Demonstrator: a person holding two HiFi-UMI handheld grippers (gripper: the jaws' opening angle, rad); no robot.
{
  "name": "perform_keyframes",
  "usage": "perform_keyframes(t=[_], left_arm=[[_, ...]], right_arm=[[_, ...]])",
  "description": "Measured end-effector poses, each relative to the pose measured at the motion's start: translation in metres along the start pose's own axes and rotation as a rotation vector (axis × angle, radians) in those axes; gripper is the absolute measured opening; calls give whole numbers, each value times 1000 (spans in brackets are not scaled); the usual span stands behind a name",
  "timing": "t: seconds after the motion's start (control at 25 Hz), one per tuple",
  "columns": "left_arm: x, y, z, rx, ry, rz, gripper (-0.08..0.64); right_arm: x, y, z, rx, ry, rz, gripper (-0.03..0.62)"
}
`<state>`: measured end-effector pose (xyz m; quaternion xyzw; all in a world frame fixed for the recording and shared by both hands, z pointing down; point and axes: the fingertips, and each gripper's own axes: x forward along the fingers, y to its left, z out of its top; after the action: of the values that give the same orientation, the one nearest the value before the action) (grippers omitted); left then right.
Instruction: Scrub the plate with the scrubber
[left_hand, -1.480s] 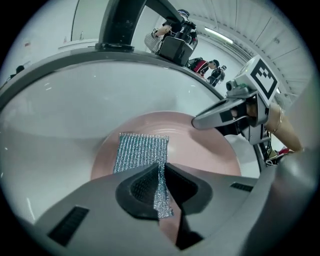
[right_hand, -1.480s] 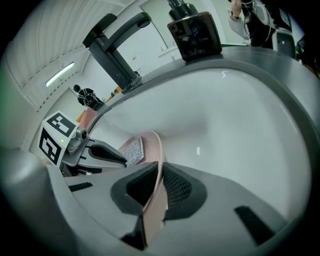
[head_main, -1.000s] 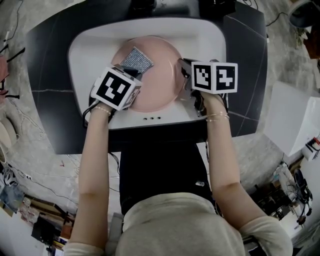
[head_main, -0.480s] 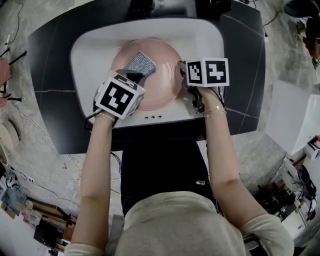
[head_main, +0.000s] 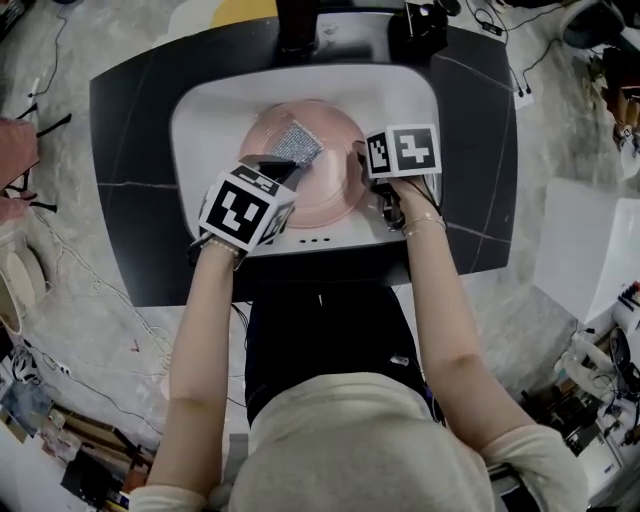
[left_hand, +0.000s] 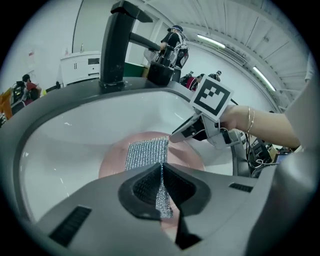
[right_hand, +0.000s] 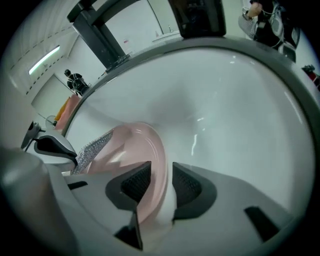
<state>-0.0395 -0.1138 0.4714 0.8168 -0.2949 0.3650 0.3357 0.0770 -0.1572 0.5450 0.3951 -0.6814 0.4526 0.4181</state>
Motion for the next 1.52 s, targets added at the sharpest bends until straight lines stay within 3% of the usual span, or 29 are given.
perform_keyframes(t=[0.24,0.48,0.76,1.04,1.32,1.52], left_arm=[[-27,-5,13,-22,-63,15,32],[-61,-12,33,-37,-165,40,32],[-114,-30,67,-139,-368,-14,32],[-176,-42,92,-160,-547,-6,32],[-217,-50,110,-189,-715,-13,32],[-233,-53,116,-231,-782,-26,32]], right_arm=[[-17,4,6,-22,-14,-38,181],[-59,25,20,-43,-118,-2,176],[-121,70,41,-79,-293,121,166],[-178,105,55,-172,-420,180,123],[-222,141,61,-177,-532,351,53],[-251,163,60,-200,-600,443,6]])
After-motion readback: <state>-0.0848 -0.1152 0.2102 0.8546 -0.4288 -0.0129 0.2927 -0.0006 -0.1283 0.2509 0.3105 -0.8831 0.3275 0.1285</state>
